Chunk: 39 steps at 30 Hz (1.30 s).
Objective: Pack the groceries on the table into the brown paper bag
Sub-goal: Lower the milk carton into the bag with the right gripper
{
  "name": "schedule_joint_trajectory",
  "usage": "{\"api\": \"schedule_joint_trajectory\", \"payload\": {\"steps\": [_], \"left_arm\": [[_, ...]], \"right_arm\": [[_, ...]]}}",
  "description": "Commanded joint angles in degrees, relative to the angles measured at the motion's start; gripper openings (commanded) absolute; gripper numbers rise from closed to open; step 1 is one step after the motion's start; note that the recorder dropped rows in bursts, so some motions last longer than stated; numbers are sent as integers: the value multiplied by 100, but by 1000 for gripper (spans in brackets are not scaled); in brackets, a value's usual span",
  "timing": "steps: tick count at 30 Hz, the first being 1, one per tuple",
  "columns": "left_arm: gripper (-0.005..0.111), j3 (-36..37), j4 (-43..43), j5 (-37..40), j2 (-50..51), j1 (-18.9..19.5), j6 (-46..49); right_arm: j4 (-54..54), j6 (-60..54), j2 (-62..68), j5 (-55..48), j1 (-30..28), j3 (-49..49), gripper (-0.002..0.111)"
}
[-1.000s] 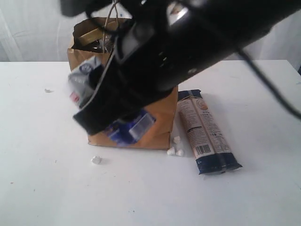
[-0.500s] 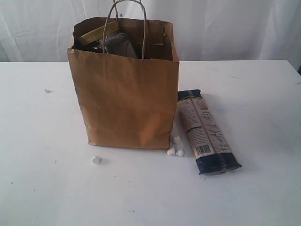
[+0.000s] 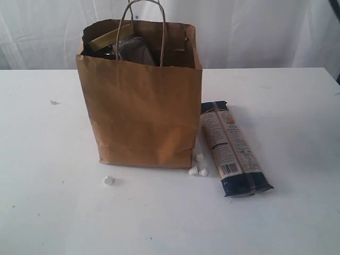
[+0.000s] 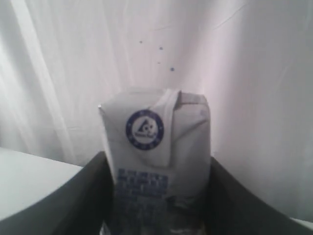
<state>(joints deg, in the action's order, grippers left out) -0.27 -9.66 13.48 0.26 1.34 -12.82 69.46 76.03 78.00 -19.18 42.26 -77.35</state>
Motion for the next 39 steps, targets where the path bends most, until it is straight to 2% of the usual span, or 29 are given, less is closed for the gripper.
{"api": "schedule_joint_trajectory", "payload": {"steps": [1, 6, 17, 24, 26, 30, 33, 39], "left_arm": [[0, 27, 21, -22, -26, -11, 5], [0, 27, 21, -22, -26, -11, 5], [0, 27, 21, -22, -26, -11, 5], [0, 27, 21, -22, -26, -11, 5], [0, 27, 21, -22, -26, -11, 5], [0, 27, 21, -22, -26, -11, 5], [0, 27, 21, -22, -26, -11, 5], [0, 27, 21, -22, -26, -11, 5]], "right_arm": [[-51, 1091, 312, 1216, -551, 14, 0], [-169, 1416, 545, 1669, -923, 14, 0], [-155, 1227, 795, 2543, -932, 36, 0], [-155, 1069, 847, 1631, -932, 315, 0], [-155, 992, 847, 1655, -932, 437, 4], [-155, 904, 850, 2425, -932, 674, 18], [-155, 635, 886, 2399, -932, 688, 26], [-155, 319, 886, 1995, -932, 688, 29]]}}
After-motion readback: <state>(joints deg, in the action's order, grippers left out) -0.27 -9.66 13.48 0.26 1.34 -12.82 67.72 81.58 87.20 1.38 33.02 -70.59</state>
